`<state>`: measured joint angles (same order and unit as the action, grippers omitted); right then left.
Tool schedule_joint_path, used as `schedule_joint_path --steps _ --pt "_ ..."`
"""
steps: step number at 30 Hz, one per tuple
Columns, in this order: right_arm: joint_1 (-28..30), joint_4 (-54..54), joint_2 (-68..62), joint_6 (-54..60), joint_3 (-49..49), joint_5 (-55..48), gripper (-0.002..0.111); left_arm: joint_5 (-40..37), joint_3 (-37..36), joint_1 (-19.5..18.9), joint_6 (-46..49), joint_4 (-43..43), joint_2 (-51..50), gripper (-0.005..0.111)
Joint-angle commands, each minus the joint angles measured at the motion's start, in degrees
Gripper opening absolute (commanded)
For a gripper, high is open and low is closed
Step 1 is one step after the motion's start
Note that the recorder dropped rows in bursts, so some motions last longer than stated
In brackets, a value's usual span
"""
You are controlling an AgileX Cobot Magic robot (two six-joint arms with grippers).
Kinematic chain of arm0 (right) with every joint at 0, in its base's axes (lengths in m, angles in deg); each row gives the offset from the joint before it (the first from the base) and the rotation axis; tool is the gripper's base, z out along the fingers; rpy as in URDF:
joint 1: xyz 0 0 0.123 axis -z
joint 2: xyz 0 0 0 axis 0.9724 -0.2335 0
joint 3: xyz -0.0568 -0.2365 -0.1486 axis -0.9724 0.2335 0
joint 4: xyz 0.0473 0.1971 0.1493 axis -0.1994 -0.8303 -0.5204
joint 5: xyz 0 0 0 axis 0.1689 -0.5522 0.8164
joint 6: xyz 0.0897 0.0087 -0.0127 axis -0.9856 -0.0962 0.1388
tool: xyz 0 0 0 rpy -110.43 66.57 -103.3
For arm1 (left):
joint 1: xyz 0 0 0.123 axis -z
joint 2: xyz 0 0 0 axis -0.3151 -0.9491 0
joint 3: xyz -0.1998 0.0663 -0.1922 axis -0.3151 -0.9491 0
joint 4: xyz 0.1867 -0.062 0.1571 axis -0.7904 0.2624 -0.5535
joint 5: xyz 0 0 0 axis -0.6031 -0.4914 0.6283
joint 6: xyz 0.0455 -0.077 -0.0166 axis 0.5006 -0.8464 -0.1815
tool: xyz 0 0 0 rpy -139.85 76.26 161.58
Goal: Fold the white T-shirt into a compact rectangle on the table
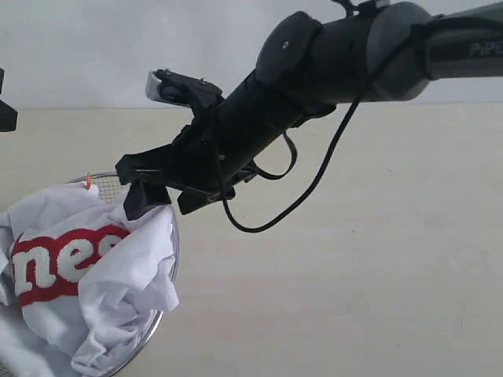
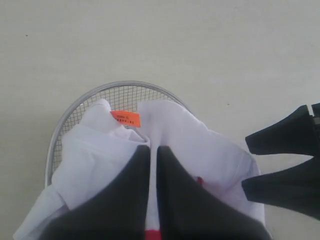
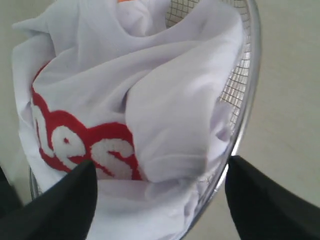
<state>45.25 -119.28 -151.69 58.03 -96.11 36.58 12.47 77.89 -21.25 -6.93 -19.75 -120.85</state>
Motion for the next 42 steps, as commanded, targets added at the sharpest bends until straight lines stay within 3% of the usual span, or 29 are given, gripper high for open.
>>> schedule_joint_path --steps 1,9,11,12,16,17,42 --pt "-1.91 -0.26 -0.17 1.34 -0.15 3.52 0.065 0.20 0.27 -0.19 0.13 -0.59 -0.11 0.005" --pt "-1.91 1.76 -3.13 -0.47 -0.15 3.89 0.064 0.20 0.27 -0.19 0.13 -0.59 -0.11 0.005" --pt "-1.91 1.45 -3.35 -0.47 -0.15 3.89 0.053 0.05 0.27 -0.19 0.13 -0.59 -0.11 0.005" --pt "-1.91 1.31 -3.35 -0.47 -0.15 3.89 0.039 0.05 0.27 -0.19 0.13 -0.59 -0.11 0.005" --pt "-1.91 1.31 -3.35 0.60 -0.15 3.63 0.002 0.05 0.27 -0.19 0.13 -0.59 -0.11 0.005" --pt "-1.91 1.31 -3.21 0.70 -0.15 3.48 0.000 0.05 0.27 -0.19 0.13 -0.59 -0.11 0.005" --pt "-1.91 0.00 17.36 1.97 -0.15 8.22 0.000 1.56 0.27 -0.19 0.13 -2.25 -0.11 0.005"
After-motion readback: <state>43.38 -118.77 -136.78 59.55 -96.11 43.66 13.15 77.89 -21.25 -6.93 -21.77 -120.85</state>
